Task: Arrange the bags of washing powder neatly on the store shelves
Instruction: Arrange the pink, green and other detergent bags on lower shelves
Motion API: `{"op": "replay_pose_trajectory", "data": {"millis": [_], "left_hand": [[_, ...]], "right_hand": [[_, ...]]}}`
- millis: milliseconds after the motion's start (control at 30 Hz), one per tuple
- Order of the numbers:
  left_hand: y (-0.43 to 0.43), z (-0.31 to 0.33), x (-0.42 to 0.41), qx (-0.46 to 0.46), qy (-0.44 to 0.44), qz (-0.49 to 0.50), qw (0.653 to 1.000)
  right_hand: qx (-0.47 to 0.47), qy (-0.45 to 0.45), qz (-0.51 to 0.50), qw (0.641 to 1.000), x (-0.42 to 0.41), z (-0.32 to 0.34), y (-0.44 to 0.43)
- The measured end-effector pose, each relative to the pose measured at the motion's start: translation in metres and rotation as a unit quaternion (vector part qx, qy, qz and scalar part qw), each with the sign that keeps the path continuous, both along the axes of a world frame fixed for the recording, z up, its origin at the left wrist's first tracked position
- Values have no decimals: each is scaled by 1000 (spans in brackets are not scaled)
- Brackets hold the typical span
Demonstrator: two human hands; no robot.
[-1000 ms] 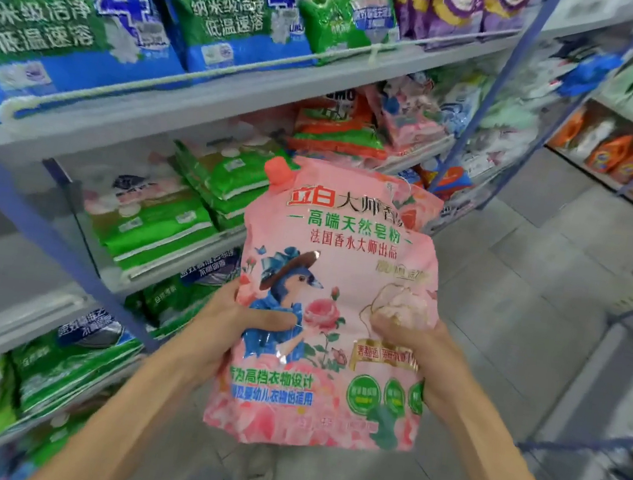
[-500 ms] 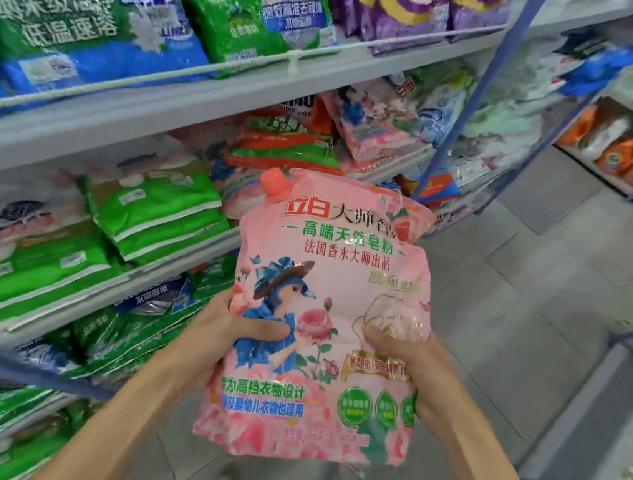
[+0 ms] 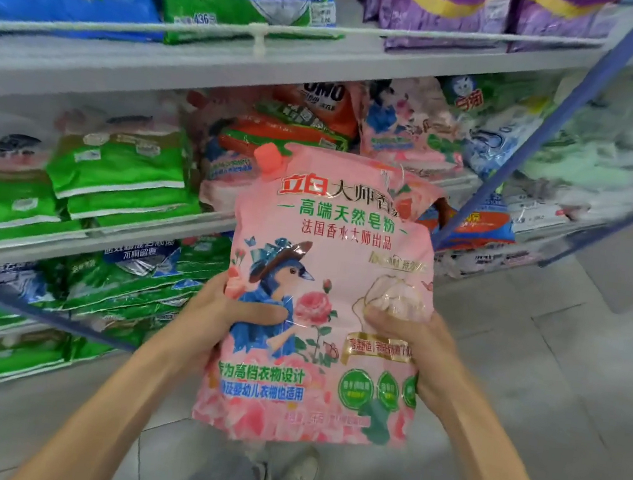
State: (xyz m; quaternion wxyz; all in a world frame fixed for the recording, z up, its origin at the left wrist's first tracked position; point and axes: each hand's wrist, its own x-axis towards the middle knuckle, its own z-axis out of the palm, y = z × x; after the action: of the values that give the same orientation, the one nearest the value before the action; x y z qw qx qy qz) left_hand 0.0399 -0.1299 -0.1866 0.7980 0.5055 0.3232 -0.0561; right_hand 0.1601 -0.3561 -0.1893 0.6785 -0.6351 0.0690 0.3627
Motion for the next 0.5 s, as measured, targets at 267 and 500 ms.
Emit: {"op": "replay_pose_trajectory", "data": {"millis": [267, 500], "left_hand": [[4, -18, 33, 19, -13, 46, 999], [-8, -40, 76, 52, -11, 100, 994]], "right_hand": [[7, -15, 46, 999, 56, -18, 18], [28, -49, 72, 996, 111, -36, 27]]}}
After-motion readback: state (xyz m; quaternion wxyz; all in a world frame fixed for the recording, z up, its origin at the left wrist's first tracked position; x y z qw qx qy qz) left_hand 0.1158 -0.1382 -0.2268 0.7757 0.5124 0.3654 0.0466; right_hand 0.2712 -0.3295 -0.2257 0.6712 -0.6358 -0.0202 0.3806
